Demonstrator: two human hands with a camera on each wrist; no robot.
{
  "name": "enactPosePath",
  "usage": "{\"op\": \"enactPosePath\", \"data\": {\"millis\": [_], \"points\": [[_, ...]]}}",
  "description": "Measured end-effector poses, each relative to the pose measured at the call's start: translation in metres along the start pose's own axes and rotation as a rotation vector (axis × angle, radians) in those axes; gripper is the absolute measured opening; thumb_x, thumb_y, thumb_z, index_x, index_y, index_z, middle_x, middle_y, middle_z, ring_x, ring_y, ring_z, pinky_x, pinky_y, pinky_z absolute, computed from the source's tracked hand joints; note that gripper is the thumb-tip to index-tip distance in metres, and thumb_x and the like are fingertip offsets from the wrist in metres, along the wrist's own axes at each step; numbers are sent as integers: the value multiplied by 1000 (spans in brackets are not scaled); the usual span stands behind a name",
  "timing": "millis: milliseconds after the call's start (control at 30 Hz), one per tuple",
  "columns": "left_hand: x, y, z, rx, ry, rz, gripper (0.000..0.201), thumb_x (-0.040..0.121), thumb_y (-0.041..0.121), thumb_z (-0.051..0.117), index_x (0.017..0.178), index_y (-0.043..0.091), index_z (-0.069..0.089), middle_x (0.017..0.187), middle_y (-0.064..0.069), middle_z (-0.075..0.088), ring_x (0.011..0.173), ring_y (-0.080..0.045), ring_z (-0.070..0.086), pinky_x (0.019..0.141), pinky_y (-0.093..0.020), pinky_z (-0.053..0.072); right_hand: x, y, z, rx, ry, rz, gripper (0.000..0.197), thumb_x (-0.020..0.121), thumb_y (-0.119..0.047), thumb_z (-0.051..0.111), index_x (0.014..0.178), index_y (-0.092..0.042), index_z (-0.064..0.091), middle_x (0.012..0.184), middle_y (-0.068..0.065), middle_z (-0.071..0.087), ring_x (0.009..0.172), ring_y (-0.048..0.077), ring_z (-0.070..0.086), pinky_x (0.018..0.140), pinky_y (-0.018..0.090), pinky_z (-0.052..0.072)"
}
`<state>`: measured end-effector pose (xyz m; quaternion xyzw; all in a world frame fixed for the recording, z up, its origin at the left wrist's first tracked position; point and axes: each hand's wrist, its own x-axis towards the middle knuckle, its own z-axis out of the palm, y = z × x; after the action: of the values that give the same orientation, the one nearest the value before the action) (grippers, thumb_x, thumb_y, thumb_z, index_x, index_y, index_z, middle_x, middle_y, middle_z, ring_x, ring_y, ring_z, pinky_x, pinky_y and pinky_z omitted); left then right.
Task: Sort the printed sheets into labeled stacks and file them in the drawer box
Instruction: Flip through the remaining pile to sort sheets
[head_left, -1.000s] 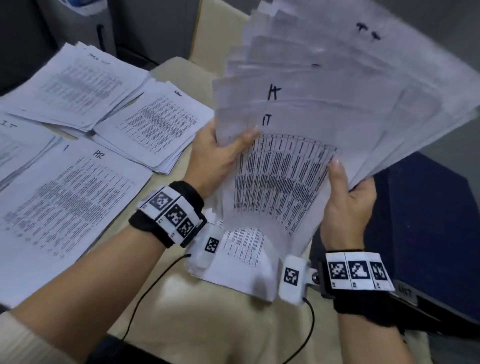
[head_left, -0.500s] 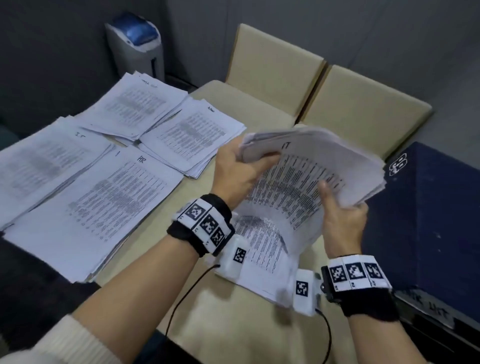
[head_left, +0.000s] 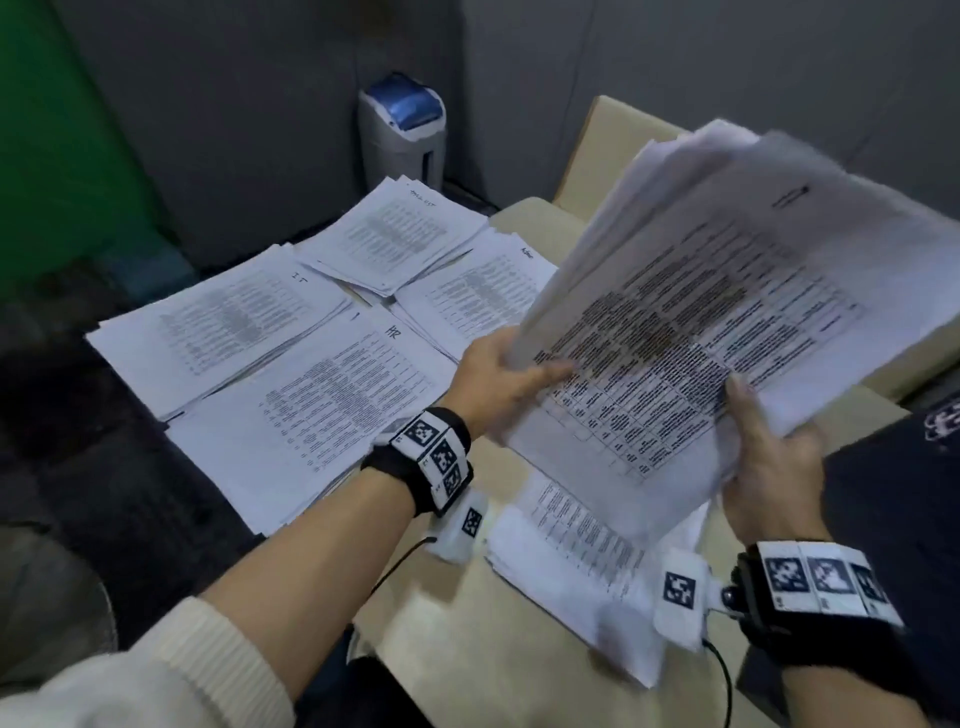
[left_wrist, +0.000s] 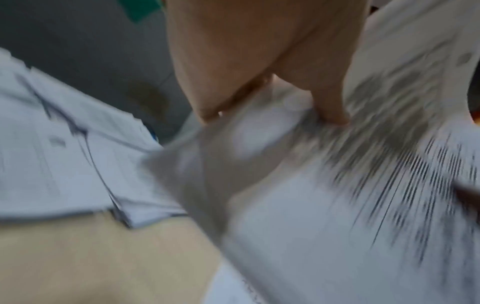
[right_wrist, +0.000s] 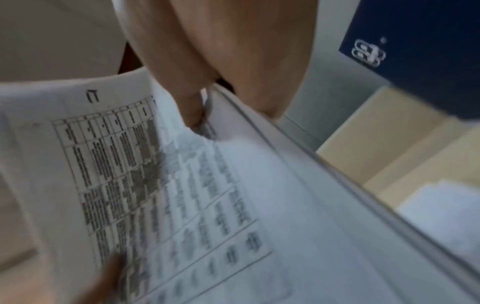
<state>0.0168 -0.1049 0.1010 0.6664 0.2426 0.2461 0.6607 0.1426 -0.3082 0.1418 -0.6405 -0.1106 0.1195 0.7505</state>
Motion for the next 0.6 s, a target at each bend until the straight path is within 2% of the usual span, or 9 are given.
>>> {"op": "enactPosePath", "data": {"millis": [67,133,233,300,333,367,433,533,600], "points": [[-2,-2,-13,-12,-73,21,41,77,45,78,83,8,61,64,-10,60,54,-20,55,50,-39,46,7,2,20,77,-79,48,20,80,-16,75,98,-16,65,98,2,72,96,25,70,82,39,59],[0,-7,-24,-46,-72,8,29,86,34,74,73,16,55,57,0,46,47,-16,41,45,-29,36,12,10,43,8,-83,29,26,79,-13,77,102,-15,66,100,2,73,98,26,69,83,37,58],[4,-22,-55,-65,7,-75,23,85,31,76,74,21,58,65,-2,47,57,-16,43,58,-33,39,19,35,74,-47,-19,65,28,80,-21,80,103,-8,70,99,4,74,98,27,70,83,37,56],[6,-30,-84,-97,39,-147,23,81,31,80,80,15,64,75,-7,48,67,-18,45,67,-38,41,21,59,91,-69,-36,135,43,81,-37,78,111,-9,68,103,2,69,88,18,66,80,35,52],[9,-34,-102,-118,56,-179,24,80,30,81,84,12,66,79,-8,49,71,-20,47,71,-42,44,19,72,99,-113,-58,185,44,84,-44,74,110,-9,65,98,1,64,80,12,59,74,31,50],[14,-38,-123,-123,76,-207,26,79,27,82,88,8,66,82,-10,51,75,-22,50,75,-45,47,17,86,108,-141,-70,235,36,90,-43,67,102,-9,64,90,2,60,74,11,55,69,26,49],[25,-47,-174,-77,100,-250,31,78,24,82,88,2,63,84,-11,52,78,-24,53,79,-46,48,7,117,126,-202,-105,365,22,99,-30,56,95,-9,62,85,8,63,74,18,60,66,25,53],[42,-56,-269,60,95,-352,45,75,28,85,92,-6,61,82,-12,54,72,-23,54,72,-36,48,-16,169,148,-430,-185,598,17,96,-14,60,103,1,63,88,17,68,79,28,63,70,32,53],[52,-54,-334,203,82,-442,31,79,23,82,93,0,67,77,-5,62,63,-16,60,61,-19,49,-27,201,154,-603,-195,714,26,81,-22,76,96,-2,72,80,15,72,77,27,65,75,36,58]]}}
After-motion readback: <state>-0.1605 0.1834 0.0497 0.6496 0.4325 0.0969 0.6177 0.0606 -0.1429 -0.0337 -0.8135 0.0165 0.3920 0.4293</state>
